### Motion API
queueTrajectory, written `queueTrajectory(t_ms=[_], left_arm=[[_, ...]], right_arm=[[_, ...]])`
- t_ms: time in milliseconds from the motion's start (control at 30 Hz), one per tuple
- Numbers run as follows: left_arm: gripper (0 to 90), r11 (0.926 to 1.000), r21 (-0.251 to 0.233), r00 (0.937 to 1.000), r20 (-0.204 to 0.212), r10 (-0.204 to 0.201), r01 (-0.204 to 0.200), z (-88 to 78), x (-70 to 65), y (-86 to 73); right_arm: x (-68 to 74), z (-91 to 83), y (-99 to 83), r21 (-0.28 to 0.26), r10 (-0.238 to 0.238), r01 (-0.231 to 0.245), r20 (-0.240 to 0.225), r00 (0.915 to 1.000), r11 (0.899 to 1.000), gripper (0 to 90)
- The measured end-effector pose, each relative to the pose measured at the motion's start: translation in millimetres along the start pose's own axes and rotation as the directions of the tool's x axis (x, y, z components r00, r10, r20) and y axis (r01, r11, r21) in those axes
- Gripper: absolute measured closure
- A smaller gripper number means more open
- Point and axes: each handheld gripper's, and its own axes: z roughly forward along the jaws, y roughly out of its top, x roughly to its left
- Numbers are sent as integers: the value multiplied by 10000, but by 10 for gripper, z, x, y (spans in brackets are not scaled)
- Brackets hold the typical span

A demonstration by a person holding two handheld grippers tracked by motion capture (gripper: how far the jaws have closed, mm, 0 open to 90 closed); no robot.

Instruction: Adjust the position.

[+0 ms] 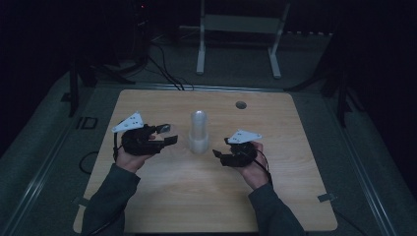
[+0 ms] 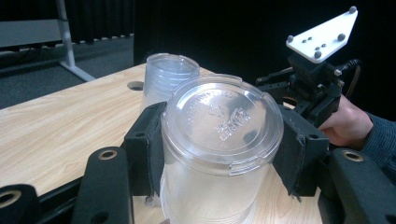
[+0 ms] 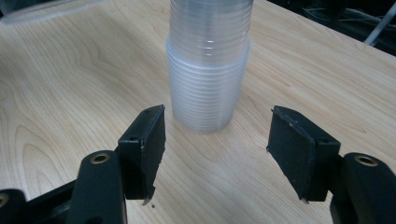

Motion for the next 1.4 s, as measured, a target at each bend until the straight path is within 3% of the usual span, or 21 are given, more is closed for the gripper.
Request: queueTrajectory(t_ms=[633, 1400], left_arm=[[414, 10000, 22, 9998, 181, -92, 92, 19, -16, -178], [415, 10000, 4, 9987, 501, 18, -19, 51, -75, -240]], right_arm=[[19, -23, 57, -269, 17, -25, -266, 9996, 9996, 362], [80, -34, 86, -914, 355, -458, -1112, 9932, 9948, 363]])
